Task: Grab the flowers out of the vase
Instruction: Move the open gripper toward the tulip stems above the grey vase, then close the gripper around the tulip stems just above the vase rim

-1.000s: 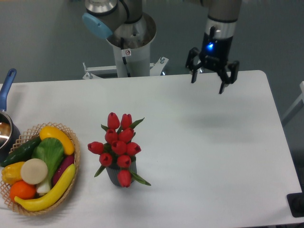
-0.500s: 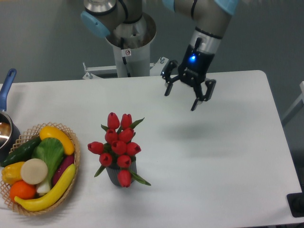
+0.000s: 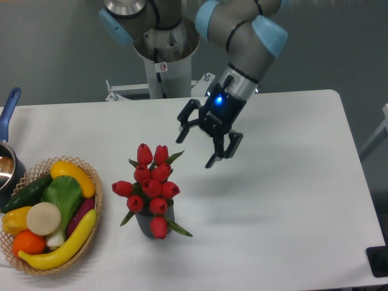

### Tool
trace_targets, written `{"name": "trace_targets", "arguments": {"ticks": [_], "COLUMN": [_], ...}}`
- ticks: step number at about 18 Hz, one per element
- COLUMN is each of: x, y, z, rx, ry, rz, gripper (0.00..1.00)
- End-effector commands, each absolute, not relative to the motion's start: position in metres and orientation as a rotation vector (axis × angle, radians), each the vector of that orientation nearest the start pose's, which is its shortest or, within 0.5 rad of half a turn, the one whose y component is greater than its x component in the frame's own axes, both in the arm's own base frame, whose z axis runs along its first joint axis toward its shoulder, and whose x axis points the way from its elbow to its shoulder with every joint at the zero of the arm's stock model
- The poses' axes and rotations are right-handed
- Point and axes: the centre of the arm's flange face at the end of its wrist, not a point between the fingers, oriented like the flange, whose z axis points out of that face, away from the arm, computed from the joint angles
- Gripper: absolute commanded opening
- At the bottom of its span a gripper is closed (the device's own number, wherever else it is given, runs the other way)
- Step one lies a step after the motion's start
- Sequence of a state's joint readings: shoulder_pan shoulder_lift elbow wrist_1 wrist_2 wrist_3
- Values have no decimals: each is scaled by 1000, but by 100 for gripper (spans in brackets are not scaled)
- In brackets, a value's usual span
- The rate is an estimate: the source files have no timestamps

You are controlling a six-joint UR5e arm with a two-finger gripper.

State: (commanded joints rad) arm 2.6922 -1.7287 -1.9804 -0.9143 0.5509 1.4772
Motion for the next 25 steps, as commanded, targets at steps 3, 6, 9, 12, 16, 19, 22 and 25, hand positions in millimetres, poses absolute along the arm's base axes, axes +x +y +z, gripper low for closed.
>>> {"name": "trace_targets", "arguments": {"ticks": [3, 6, 9, 12, 16, 19, 22, 25], "x": [-353, -356, -367, -372, -375, -372, -368, -367], "y": [428, 438, 454, 464, 474, 483, 491, 494], "z": [318, 317, 324, 323, 313, 305, 301, 304], "rx": [-2007, -1962, -1962, -1961, -1961, -1956, -1954, -1950], "ry": [428, 428, 394, 397, 414, 438, 452, 460], "rz": [-276, -293, -321, -324, -329, -325, -338, -336], "gripper": [100, 100, 100, 100, 100, 100, 100, 99]}}
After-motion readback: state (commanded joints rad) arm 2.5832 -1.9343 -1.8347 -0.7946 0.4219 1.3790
